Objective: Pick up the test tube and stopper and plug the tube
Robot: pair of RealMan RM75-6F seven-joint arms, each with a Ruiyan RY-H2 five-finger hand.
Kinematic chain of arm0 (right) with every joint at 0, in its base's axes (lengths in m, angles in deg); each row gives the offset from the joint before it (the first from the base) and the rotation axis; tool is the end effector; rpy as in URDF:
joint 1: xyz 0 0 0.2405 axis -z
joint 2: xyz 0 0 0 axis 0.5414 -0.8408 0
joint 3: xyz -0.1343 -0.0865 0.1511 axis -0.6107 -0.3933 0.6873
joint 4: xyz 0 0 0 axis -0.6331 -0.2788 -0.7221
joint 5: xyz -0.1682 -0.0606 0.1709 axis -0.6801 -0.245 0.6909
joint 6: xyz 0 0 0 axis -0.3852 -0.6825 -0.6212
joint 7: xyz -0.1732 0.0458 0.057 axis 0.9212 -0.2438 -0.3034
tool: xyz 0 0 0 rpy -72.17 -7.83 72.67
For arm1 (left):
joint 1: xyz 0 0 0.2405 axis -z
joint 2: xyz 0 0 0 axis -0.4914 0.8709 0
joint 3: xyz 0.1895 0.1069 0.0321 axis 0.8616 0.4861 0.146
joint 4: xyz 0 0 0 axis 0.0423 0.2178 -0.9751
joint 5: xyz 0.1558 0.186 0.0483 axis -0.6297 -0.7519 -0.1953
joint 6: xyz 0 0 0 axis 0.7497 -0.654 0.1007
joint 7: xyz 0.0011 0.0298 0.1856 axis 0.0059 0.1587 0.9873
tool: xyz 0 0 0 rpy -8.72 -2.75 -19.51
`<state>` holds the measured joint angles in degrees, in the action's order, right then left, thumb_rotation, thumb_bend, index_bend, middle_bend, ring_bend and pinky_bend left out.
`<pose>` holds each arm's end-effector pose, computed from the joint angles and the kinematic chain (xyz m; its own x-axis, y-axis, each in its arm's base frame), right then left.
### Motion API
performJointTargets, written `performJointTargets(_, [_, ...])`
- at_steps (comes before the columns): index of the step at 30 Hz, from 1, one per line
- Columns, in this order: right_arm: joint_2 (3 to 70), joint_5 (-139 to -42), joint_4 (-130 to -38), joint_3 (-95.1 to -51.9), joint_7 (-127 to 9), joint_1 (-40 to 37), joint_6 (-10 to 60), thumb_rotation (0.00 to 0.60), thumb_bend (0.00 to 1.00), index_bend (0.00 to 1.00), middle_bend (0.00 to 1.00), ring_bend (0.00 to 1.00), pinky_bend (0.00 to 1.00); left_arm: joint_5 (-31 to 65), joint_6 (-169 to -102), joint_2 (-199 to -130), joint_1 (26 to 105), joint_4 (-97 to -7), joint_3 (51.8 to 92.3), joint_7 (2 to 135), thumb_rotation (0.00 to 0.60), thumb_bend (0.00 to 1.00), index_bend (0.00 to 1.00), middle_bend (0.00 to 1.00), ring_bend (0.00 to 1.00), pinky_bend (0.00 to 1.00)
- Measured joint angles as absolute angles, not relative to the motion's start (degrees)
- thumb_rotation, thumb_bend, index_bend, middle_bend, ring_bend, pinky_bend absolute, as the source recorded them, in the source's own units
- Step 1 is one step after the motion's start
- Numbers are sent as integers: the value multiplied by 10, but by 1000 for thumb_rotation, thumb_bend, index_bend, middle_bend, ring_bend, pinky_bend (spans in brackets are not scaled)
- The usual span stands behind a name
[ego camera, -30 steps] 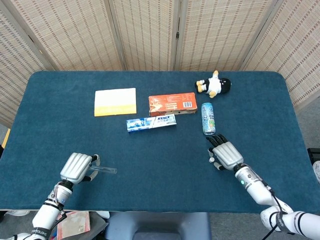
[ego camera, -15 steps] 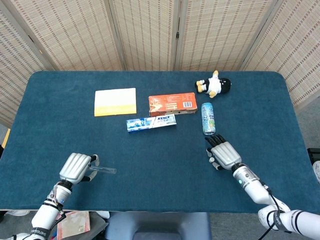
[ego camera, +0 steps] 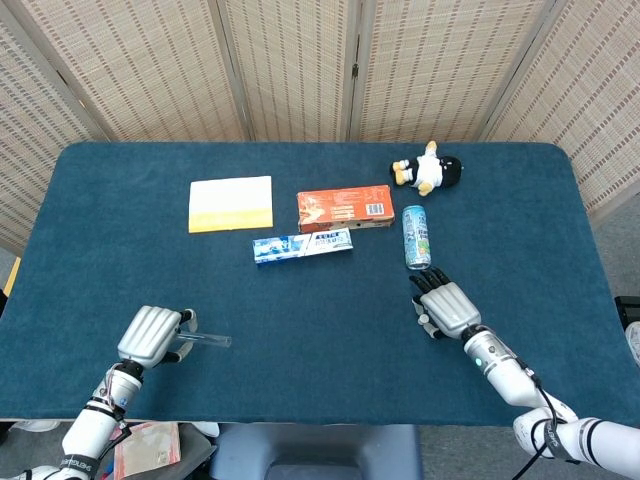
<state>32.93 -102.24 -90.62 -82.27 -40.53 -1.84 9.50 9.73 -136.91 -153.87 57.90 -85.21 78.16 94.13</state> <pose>-0.2257 -0.3322 -0.0541 0.6628 -0.3566 0.6584 -0.7441 -0.4121 0.5259 -0.1669 0.2847 -0.0102 0.4917 0.2780 0.8252 0.8638 -0.2752 -0.4220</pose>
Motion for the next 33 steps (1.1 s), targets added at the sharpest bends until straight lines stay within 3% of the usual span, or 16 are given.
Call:
performJointTargets(7, [330, -1019, -907, -823, -403, -19, 95, 600, 363, 529, 134, 0, 0, 99, -1368, -1538, 579, -852, 780, 941, 600, 330, 604, 1000, 1000, 1000])
performJointTargets(13, [316, -1027, -927, -817, -416, -18, 112, 600, 456, 586, 176, 0, 0, 100, -1366, -1531, 585, -853, 770, 938, 600, 330, 606, 1000, 1000, 1000])
performJointTargets(33, [143, -1093, -1160, -738, -531, -16, 208, 600, 522, 677, 244, 0, 0, 176, -1259, -1486, 672, -884, 669, 811, 600, 330, 622, 1000, 1000, 1000])
